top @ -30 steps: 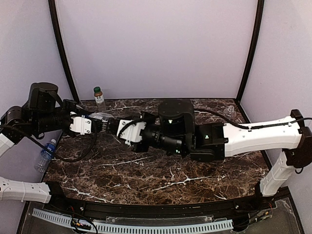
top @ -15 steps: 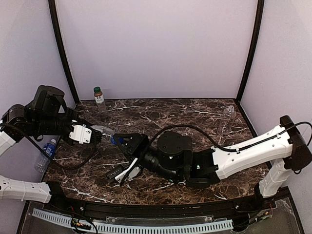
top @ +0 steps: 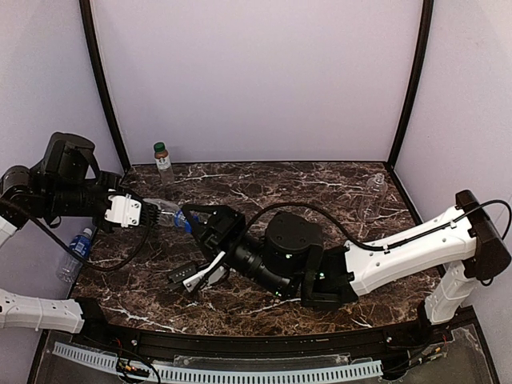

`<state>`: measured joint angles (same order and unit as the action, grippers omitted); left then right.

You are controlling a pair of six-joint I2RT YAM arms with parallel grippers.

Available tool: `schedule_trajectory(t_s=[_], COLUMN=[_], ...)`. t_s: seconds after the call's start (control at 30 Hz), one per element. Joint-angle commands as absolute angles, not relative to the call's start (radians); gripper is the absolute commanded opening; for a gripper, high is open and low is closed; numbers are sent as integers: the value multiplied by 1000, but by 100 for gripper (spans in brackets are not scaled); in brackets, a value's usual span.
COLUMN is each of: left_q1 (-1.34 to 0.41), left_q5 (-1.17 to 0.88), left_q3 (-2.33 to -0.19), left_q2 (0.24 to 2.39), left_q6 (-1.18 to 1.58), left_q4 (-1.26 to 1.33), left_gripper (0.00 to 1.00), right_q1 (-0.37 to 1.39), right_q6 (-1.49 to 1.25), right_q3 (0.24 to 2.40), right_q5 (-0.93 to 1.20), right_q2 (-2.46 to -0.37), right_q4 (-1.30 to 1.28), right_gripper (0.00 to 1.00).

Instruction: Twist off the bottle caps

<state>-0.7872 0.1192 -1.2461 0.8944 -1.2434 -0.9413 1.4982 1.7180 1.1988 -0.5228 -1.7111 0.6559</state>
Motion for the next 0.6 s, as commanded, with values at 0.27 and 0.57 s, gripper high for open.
schedule_trajectory(t_s=[0.27, 0.57], left_q1=[-780, -779], left_q5=[117, 200], left_q3=[-1282, -1258], left_q2=[896, 899], left_q6=[-1198, -1184], left_q4=[-983, -877], left_gripper=[9, 9], right_q1=[1479, 1387], right_q6=[1497, 1052], right_q3=[1231, 1146], right_q5=[-539, -555], right_q2=[-1647, -1490], right_q4=[660, 503], right_gripper=[31, 0])
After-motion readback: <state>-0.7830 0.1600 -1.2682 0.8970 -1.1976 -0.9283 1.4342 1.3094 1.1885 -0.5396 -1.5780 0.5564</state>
